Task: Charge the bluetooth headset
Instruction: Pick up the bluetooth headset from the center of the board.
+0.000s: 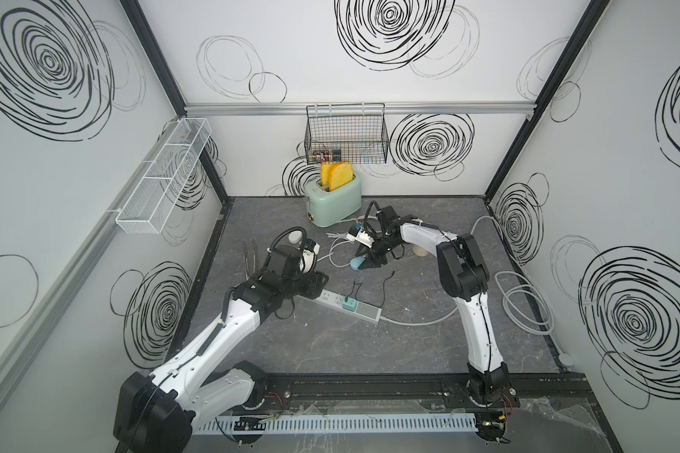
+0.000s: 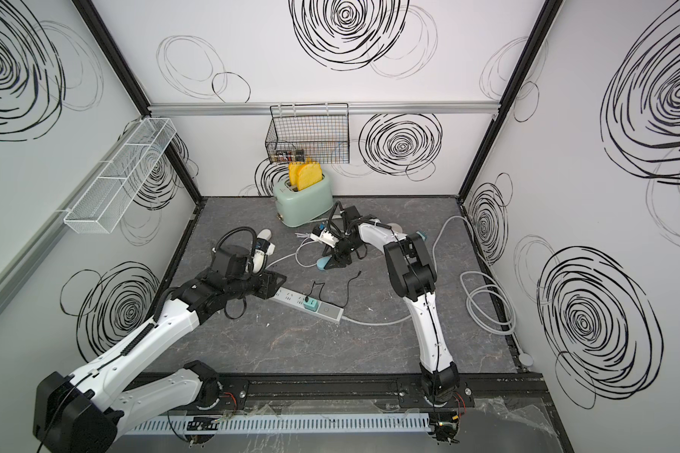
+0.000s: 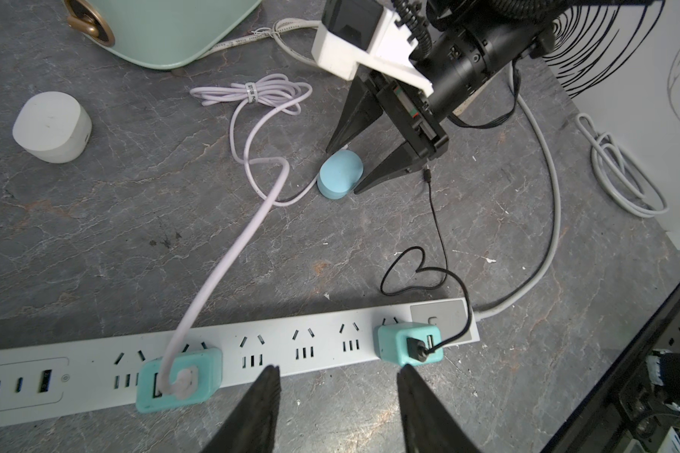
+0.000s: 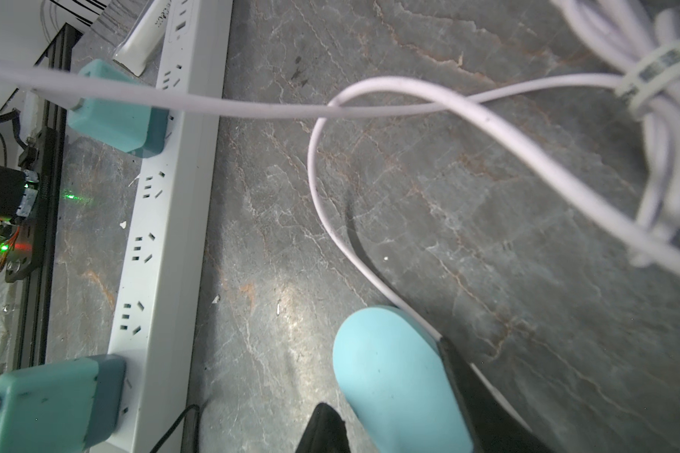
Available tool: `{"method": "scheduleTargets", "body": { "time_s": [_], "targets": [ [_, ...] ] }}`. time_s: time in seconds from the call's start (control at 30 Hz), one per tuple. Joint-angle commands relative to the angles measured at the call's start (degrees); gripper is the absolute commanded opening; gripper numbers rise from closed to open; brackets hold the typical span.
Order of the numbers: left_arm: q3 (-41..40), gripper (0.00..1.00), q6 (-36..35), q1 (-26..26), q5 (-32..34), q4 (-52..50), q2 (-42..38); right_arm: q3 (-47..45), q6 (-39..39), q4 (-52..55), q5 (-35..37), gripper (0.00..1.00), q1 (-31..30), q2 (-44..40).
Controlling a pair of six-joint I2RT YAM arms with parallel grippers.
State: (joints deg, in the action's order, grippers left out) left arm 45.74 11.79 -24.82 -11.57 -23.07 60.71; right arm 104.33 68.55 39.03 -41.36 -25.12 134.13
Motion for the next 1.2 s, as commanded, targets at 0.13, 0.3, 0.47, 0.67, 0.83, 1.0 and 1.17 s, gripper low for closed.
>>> {"method": "scheduleTargets", "body": {
  "time_s": [0.13,0.3,0.47,0.67,0.83,1.0,1.17],
  "targets": [
    [-0.4,0.53,-0.1,0.5,-0.3,1.2,-0.6,2.9,1.3,3.2,-1.0,0.59,0.0,2.0],
    [-0.5,0.52,-0.1,0.6,-0.5,1.2,-0.7,4.3,1.8,4.5,-1.2,0.56,0.0,2.7],
    [-0.5,0.52,-0.3,0.8,-0.5,1.3,-0.9,5.0,2.2,5.3,-1.4,0.56,-0.1,3.3],
    [-0.5,0.52,-0.4,1.1,-0.6,1.4,-0.9,5.4,2.7,6.0,-1.4,0.58,-0.2,3.6],
    [-0.5,0.52,-0.4,1.1,-0.7,1.4,-0.9,6.6,2.8,7.0,-1.4,0.55,-0.3,4.3],
    [-0.5,0.52,-0.4,1.2,-0.7,1.4,-0.9,7.1,3.0,7.7,-1.7,0.50,-0.2,4.6],
    [-0.5,0.52,-0.4,1.2,-0.7,1.6,-0.8,7.5,3.0,8.1,-2.8,0.42,0.1,4.4]
  ]
}}
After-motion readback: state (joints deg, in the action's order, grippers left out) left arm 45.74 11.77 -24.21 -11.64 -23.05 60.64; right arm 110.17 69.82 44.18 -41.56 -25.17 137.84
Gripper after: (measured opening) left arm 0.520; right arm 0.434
